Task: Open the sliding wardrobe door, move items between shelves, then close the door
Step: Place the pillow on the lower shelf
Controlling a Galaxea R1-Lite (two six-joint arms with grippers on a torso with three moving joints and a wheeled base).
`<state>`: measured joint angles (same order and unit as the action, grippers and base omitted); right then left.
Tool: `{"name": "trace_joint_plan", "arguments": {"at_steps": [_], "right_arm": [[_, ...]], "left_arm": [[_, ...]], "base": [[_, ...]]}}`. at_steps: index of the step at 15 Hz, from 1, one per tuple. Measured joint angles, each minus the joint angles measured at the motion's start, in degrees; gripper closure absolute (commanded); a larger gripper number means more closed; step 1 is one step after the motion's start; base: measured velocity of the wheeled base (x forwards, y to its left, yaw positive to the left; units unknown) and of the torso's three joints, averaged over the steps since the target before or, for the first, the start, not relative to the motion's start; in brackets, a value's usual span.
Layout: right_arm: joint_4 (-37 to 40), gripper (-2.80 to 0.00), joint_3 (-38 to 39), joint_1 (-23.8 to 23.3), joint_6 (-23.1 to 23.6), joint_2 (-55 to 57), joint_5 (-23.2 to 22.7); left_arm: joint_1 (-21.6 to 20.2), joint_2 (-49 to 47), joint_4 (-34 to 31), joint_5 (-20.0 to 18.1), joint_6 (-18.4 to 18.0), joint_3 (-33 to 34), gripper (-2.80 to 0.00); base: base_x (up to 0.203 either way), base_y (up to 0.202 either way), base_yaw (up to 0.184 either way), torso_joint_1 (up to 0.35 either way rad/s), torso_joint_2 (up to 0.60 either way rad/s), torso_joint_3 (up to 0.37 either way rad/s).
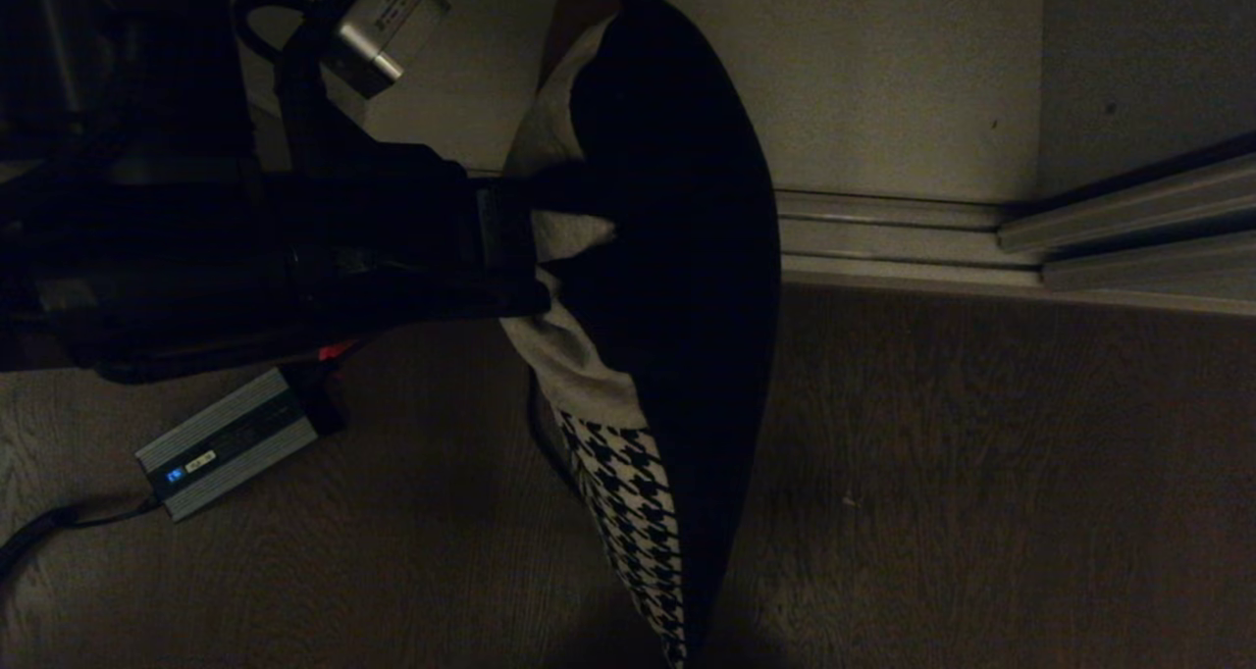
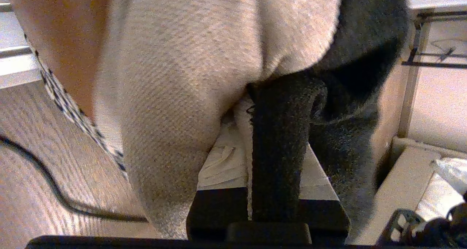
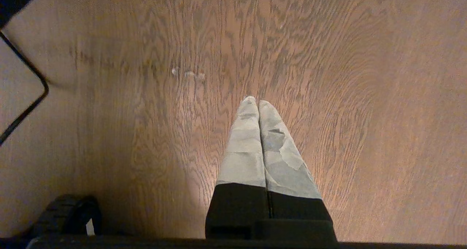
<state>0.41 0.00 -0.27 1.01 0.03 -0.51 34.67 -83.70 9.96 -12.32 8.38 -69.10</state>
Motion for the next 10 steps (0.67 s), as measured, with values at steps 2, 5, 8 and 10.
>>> {"name": "trace_joint_plan", "arguments": {"at_steps": [2, 5, 8, 10], "right_arm": [[0.03, 0.0, 0.0, 0.0, 0.02, 0.02, 0.0], [0.02, 0.0, 0.0, 0.0, 0.0, 0.02, 0.0], [0.02, 0.0, 0.0, 0.0, 0.0, 0.02, 0.0], [0.02, 0.0, 0.0, 0.02, -0.02, 0.02, 0.0]], "left_arm": [[0.05, -0.68, 0.54, 0.01, -0.09, 0.09, 0.0], [0.05, -2.1, 3.42, 1.16, -0.2, 0.78, 0.0], [0.02, -4.23, 10.76, 4.98, 0.13, 1.73, 0.0], [0.05, -5.37, 13.94, 5.57, 0.11, 2.04, 0.0]], "base": [[0.0, 0.0, 0.0, 0.0, 0.0, -0.197], [0.0, 0.0, 0.0, 0.004, 0.0, -0.175], [0.0, 0.0, 0.0, 0.003, 0.0, -0.056], [0.0, 0.0, 0.0, 0.0, 0.0, 0.0]]}}
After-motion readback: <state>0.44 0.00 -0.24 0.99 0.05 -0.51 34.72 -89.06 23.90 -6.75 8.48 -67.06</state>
